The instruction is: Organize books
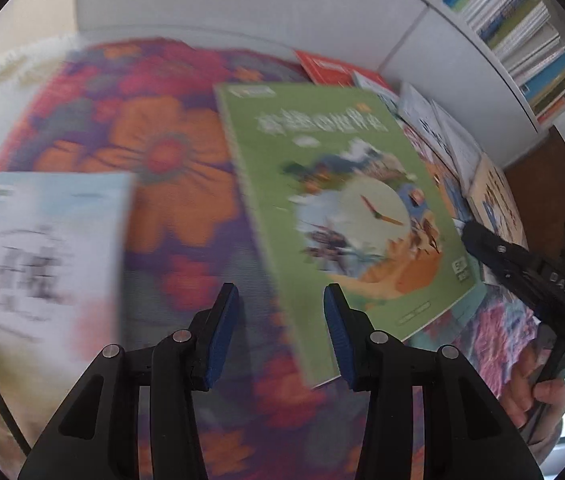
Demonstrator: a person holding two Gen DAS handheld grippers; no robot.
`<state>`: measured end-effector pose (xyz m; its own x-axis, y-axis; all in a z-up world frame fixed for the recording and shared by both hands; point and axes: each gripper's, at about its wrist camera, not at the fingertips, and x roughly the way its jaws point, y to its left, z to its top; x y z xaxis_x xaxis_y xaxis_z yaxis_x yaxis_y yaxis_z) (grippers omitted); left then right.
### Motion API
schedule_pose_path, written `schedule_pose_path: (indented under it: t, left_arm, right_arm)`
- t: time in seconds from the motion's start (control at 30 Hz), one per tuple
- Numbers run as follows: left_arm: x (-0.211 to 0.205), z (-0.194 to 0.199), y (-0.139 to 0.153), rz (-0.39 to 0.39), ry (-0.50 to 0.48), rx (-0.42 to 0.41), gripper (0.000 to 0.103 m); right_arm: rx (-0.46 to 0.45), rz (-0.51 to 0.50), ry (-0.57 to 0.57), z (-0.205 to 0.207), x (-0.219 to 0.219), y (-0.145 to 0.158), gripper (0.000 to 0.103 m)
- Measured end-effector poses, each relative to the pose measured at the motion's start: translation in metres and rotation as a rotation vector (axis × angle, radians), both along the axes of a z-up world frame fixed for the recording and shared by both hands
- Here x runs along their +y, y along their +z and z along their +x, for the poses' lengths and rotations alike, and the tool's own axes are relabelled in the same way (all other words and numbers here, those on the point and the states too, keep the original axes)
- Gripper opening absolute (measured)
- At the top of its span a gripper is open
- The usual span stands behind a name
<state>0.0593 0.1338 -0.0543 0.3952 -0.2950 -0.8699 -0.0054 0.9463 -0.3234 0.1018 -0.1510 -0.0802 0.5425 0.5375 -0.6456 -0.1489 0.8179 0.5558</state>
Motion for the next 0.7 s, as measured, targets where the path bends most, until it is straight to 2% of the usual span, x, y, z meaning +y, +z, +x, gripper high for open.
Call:
schedule_pose_path:
  t: [0.1, 0.33, 0.4, 0.5, 0.57, 0.7]
  left_arm:
    - [-0.015, 0.001, -0.002, 0.039, 0.004, -0.048, 0.044]
    - [-0.013, 0.001, -0.003, 0.020, -0.003, -0.050, 0.047]
    - [-0.010, -0.003, -0.003, 0.021, 0.007, -0.048, 0.047]
    - [-0.016, -0.015, -0.001, 0.083, -0.018, -0.054, 0.047]
    - [-0.017, -0.025, 0.001, 0.105, -0.026, -0.043, 0.047]
    - [-0.015, -0.049, 0.003, 0.103, -0.055, -0.011, 0.047]
  right_arm:
    - [0.053, 0.010, 0.022, 0.009, 0.001, -0.018, 0.028]
    - [0.041, -0.018, 0.053, 0.008, 0.006, -0.022, 0.031]
    - [0.041, -0.067, 0.080, 0.002, 0.013, -0.019, 0.031]
    - [0.042, -0.110, 0.109, -0.009, 0.021, -0.017, 0.032]
    - [0.057, -0.097, 0.132, -0.019, 0.019, -0.018, 0.032]
    - [0.078, -0.086, 0.172, -0.043, 0.012, -0.020, 0.032]
